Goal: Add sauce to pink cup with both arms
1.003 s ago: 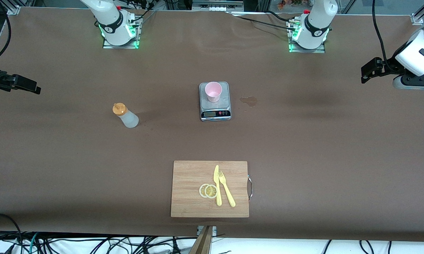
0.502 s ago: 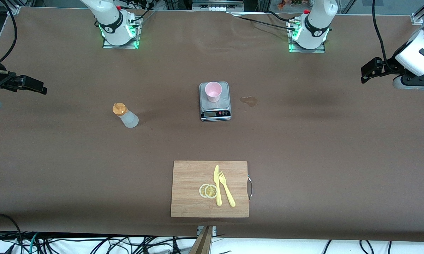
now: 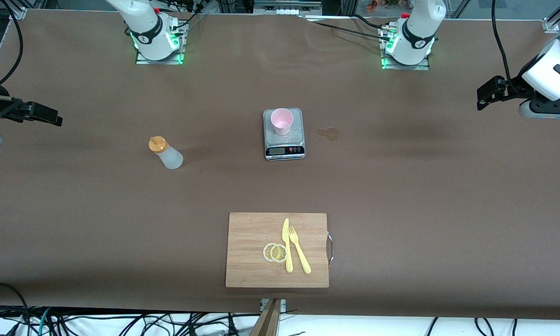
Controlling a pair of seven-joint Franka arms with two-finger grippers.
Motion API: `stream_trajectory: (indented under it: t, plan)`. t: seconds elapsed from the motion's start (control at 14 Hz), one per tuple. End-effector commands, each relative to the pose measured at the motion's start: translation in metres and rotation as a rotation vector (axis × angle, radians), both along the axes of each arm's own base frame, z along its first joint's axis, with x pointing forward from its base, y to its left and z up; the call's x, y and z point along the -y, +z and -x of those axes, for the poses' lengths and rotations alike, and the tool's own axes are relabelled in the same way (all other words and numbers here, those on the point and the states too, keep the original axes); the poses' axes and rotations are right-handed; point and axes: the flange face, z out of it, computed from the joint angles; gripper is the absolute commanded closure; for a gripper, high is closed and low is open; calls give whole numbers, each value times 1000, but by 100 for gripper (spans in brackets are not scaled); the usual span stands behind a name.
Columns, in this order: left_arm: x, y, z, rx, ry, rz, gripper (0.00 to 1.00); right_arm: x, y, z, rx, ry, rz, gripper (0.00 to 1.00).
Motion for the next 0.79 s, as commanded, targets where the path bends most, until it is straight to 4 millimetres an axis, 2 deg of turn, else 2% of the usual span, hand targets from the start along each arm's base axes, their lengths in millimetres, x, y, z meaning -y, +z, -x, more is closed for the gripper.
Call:
stream_trajectory:
  t: [0.0,0.72]
  plan:
    - [0,5,-2,5,-16,-18,0,7,0,1,6,-3,12,0]
    - [0,5,-2,3,-13,-18,0,3,3,-7,15,4,13,0]
